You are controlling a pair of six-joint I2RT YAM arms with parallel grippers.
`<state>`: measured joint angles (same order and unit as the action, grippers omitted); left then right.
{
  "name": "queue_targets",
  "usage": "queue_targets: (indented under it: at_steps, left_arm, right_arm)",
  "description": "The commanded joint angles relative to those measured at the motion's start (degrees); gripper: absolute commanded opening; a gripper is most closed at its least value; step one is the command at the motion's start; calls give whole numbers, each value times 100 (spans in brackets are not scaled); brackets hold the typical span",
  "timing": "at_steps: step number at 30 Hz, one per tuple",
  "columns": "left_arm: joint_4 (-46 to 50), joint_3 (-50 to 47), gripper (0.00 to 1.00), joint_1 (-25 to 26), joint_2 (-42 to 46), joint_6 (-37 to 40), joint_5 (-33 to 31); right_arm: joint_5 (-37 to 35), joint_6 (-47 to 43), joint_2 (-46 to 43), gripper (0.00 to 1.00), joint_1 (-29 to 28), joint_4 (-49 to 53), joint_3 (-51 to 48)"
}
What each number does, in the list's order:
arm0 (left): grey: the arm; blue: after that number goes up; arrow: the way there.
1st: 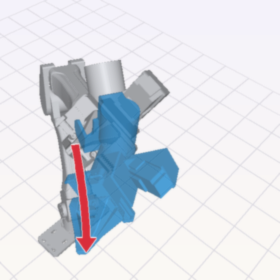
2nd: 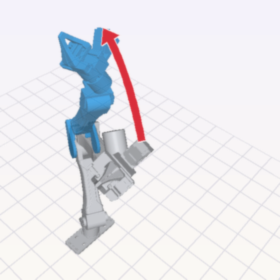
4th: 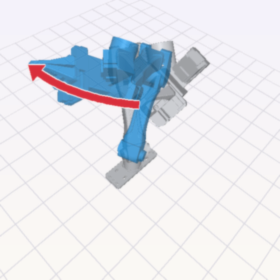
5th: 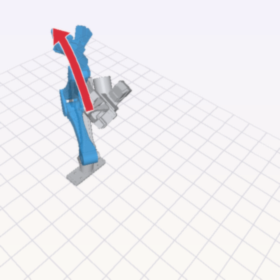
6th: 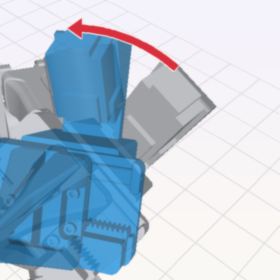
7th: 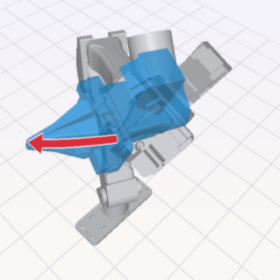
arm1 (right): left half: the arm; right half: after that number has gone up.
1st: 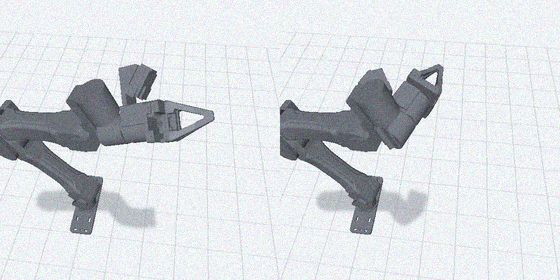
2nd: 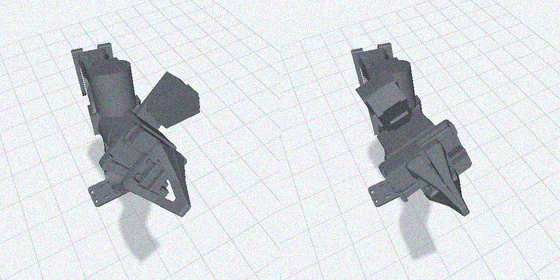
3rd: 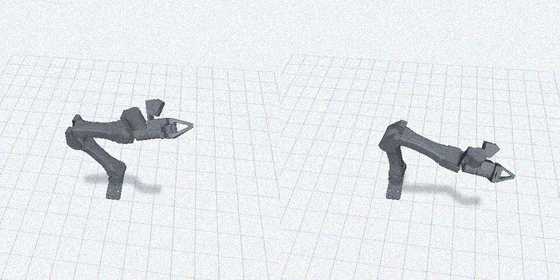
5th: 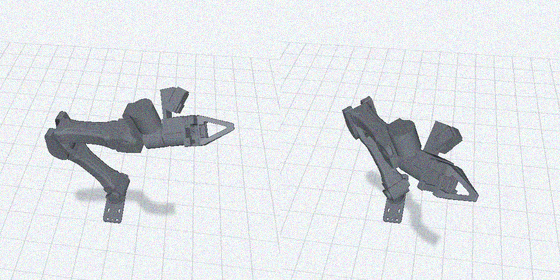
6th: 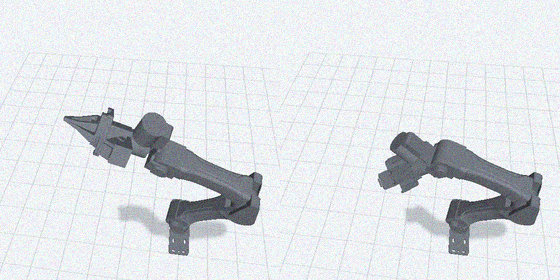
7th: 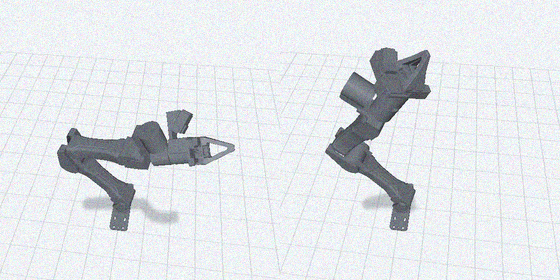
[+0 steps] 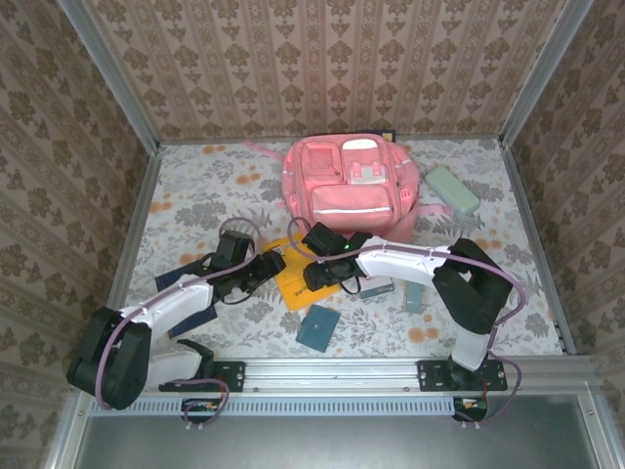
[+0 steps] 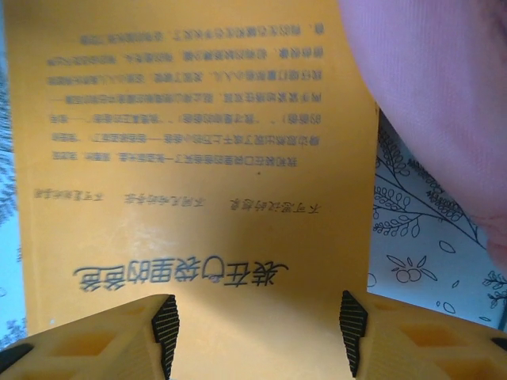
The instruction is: Pack books, pencil case, and school supplies into a backpack
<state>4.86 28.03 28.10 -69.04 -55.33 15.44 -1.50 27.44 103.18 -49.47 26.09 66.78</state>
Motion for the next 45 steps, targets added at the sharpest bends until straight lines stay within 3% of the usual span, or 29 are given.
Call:
queue_targets:
  at_steps: [1,7,15,23,25,30,35,41,45]
  left_arm:
    - [-162,34,70,92,-114,-90,55]
    - [-280,-61,70,231,-229,-235,-47]
    - [-306,-182,70,291,-466,-416,-129]
    - [-431,-143,70,299,-801,-382,-40]
    - [-803,-204,70,302,-867,-382,143]
    - [-2813,-524,69,302,-1211,-692,1017]
    - [-4106,-828,68,293,-1088,-975,1343]
    - [-4415,-933,67,297,-457,-874,1476]
    - [-3527,-771,63,290,-117,-529,1407]
  right_arm:
    - [-404,264,156,61,91,46,-204]
    - [-118,270,326,62,137,-131,-271]
    - [1115,532,460,59,129,-818,-396]
    - [1138,556,393,59,136,-732,-346]
    - [1235,560,401,60,137,-766,-323]
    - [1854,804,585,60,167,-1247,-380]
    - [1938,905,642,60,176,-1339,-377]
    - [1951,888,597,60,225,-1283,-385]
    - [1920,888,554,60,237,-1234,-383]
